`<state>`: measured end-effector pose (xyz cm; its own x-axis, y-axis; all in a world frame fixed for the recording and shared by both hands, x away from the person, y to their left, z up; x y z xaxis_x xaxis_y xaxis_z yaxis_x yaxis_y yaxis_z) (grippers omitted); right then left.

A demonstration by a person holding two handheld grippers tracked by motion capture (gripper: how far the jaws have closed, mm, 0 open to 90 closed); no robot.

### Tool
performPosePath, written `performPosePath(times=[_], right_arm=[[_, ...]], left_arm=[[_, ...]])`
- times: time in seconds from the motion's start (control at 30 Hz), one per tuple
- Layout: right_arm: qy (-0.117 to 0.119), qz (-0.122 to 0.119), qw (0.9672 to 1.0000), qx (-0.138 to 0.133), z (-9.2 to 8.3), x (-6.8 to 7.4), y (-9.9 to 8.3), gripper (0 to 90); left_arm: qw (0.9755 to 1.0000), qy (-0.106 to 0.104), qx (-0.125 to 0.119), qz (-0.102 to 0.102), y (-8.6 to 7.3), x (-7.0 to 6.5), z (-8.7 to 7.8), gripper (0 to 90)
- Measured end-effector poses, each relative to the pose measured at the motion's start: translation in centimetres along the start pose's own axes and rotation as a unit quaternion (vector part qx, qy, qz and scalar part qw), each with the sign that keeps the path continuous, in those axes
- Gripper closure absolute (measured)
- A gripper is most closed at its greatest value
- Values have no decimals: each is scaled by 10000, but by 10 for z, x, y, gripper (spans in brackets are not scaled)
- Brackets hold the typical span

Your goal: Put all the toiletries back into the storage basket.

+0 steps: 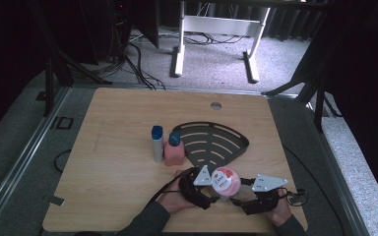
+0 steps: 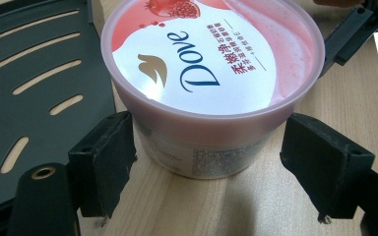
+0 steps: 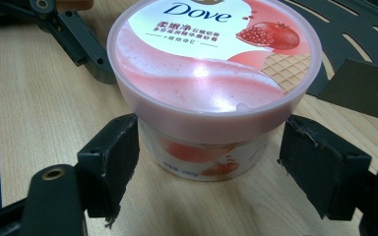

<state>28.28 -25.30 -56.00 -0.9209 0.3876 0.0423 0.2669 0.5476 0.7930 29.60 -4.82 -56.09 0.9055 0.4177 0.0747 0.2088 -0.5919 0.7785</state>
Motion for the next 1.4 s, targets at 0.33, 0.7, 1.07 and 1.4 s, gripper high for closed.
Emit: performPosePath(times=[0.33,0.7,1.07,1.4], right_arm=[[-70,-79,9999,49,-2,2,2,229],[-63,-83,9999,-11,-7,3,7,223],[-106,-147,9998,9,-9,0,14,218],[-131,-213,9997,-31,-14,-5,20,212]], left_arm=[[10000,12,45,17,1,-2,-1,212],[9998,159,11,119,9,-4,-7,211],[9997,212,31,81,15,-1,-10,212],[9996,263,3,44,23,1,-12,211]])
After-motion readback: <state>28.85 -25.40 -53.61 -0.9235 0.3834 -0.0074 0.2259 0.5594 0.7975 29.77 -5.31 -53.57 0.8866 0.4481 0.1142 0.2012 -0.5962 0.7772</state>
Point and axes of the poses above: each handheld gripper's, and its own axes: z roughly forward along the jaws, y roughly out of its top, x roughly to its left, the point moved 4 cm from there along z, roughly forward along the jaws, and after that the axes turned 6 degrees about y, right-handed, at the moved point
